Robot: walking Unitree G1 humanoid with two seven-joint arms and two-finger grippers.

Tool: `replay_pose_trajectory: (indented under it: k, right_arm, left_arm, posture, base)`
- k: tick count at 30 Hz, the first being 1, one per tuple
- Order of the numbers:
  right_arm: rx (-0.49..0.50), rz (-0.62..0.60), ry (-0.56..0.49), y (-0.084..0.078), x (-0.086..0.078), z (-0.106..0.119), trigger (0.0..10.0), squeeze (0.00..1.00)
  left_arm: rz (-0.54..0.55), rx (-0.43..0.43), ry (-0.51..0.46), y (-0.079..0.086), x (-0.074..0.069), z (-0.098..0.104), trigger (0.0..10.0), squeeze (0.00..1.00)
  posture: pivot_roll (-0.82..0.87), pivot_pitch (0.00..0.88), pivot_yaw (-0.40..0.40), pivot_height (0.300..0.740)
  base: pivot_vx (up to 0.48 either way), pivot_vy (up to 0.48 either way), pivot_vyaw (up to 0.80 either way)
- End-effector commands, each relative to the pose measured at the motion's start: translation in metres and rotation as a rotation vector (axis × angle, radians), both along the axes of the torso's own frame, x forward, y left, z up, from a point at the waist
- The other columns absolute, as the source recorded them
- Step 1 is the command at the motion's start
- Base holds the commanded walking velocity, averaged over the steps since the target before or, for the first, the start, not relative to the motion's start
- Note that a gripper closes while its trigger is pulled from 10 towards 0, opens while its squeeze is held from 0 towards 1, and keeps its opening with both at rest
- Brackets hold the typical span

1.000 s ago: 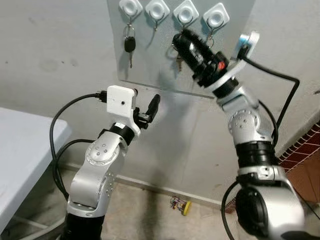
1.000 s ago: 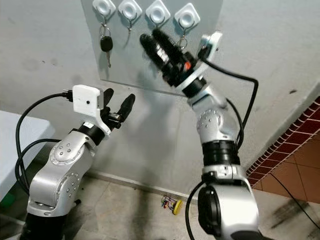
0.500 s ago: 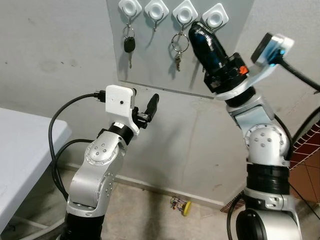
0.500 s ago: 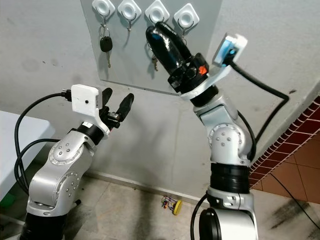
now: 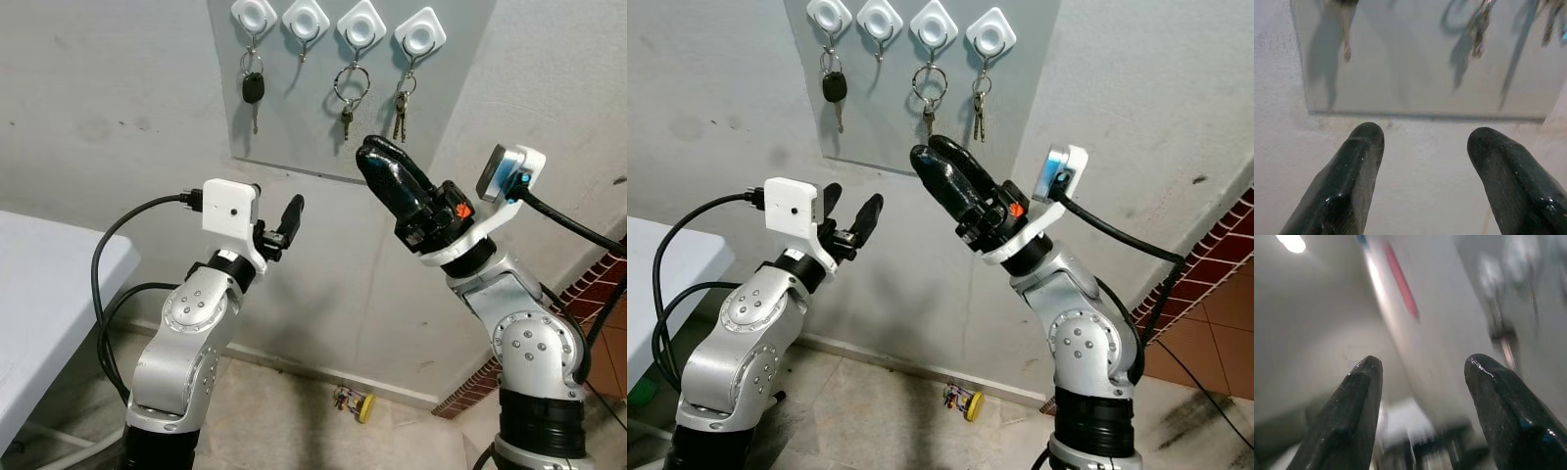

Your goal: Hang keys on a hook

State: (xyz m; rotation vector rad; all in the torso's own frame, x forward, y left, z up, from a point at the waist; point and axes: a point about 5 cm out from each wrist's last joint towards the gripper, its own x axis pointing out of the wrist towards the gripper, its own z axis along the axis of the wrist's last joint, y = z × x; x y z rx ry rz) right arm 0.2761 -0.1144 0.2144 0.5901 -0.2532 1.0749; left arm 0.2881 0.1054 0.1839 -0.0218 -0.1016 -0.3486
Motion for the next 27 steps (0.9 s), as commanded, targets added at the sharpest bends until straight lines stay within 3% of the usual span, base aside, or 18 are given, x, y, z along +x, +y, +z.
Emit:
replay_pose_trajectory:
  k: [1, 3, 5, 7, 8, 11, 15, 16, 17, 19, 22, 24, 26, 27]
  right_arm:
    - [-0.083, -0.002, 0.090, 0.002, -0.001, -0.029, 10.0, 0.00]
    - [-0.167, -0.038, 0.161, 0.002, 0.001, -0.059, 10.0, 0.00]
    - [-0.197, -0.050, 0.178, 0.003, 0.001, -0.068, 10.0, 0.00]
    - [-0.254, -0.141, 0.301, 0.001, 0.004, -0.107, 10.0, 0.00]
    - [-0.254, -0.141, 0.301, 0.001, 0.004, -0.107, 10.0, 0.00]
    - [-0.283, -0.218, 0.395, -0.003, 0.006, -0.133, 10.0, 0.00]
    - [-0.297, -0.244, 0.424, -0.005, 0.006, -0.142, 10.0, 0.00]
    - [-0.329, -0.293, 0.486, -0.009, 0.005, -0.159, 10.0, 0.00]
    - [-0.329, -0.293, 0.486, -0.009, 0.005, -0.159, 10.0, 0.00]
    - [-0.448, -0.414, 0.599, -0.019, 0.001, -0.193, 10.0, 0.00]
    - [-0.503, -0.469, 0.663, -0.026, -0.004, -0.209, 10.0, 0.00]
    - [-0.637, -0.564, 0.749, -0.036, -0.017, -0.235, 10.0, 0.00]
    - [-0.743, -0.613, 0.823, -0.044, -0.031, -0.253, 10.0, 0.00]
    - [-0.743, -0.613, 0.823, -0.044, -0.031, -0.253, 10.0, 0.00]
  left_arm:
    - [0.018, 0.038, 0.054, 0.005, 0.000, -0.022, 10.0, 0.00]
    - [0.040, 0.016, 0.112, 0.010, -0.001, -0.042, 10.0, 0.00]
    - [0.046, 0.003, 0.134, 0.012, -0.001, -0.048, 10.0, 0.00]
    - [0.118, 0.030, 0.244, 0.023, -0.003, -0.085, 10.0, 0.00]
    - [0.118, 0.030, 0.244, 0.023, -0.003, -0.085, 10.0, 0.00]
    - [0.171, 0.065, 0.302, 0.032, -0.007, -0.112, 10.0, 0.00]
    - [0.191, 0.074, 0.333, 0.035, -0.009, -0.123, 10.0, 0.00]
    - [0.228, 0.082, 0.400, 0.042, -0.014, -0.143, 10.0, 0.00]
    - [0.228, 0.082, 0.400, 0.042, -0.014, -0.143, 10.0, 0.00]
    - [0.289, 0.063, 0.539, 0.056, -0.028, -0.182, 10.0, 0.00]
    - [0.292, 0.060, 0.593, 0.060, -0.037, -0.198, 10.0, 0.00]
    - [0.316, 0.090, 0.695, 0.066, -0.053, -0.222, 10.0, 0.00]
    - [0.335, 0.092, 0.757, 0.069, -0.064, -0.235, 10.0, 0.00]
    - [0.335, 0.092, 0.757, 0.069, -0.064, -0.235, 10.0, 0.00]
  posture:
    - [-0.10, 0.062, -0.005, 0.740]
    - [-0.10, 0.057, -0.002, 0.740]
    - [-0.10, 0.057, -0.002, 0.740]
    - [-0.10, 0.049, -0.003, 0.740]
    - [-0.10, 0.049, -0.003, 0.740]
    - [-0.10, 0.041, -0.002, 0.740]
    - [-0.10, 0.039, 0.000, 0.740]
    - [-0.10, 0.029, 0.004, 0.740]
    - [-0.10, 0.029, 0.004, 0.740]
    - [-0.10, 0.017, 0.007, 0.740]
    - [-0.10, 0.017, 0.007, 0.740]
    - [-0.11, 0.005, 0.013, 0.740]
    - [-0.12, 0.000, 0.017, 0.740]
    - [-0.12, 0.000, 0.017, 0.740]
  base:
    - [0.000, 0.000, 0.00]
    - [0.000, 0.000, 0.00]
    - [0.000, 0.000, 0.00]
    - [0.000, 0.000, 0.00]
    - [0.000, 0.000, 0.00]
    - [0.000, 0.000, 0.00]
    - [0.000, 0.000, 0.00]
    - [0.000, 0.000, 0.00]
    - [0.000, 0.000, 0.00]
    - [0.000, 0.000, 0.00]
    - [0.000, 0.000, 0.00]
    - [0.000, 0.000, 0.00]
    - [0.000, 0.000, 0.00]
    - [0.000, 0.000, 0.00]
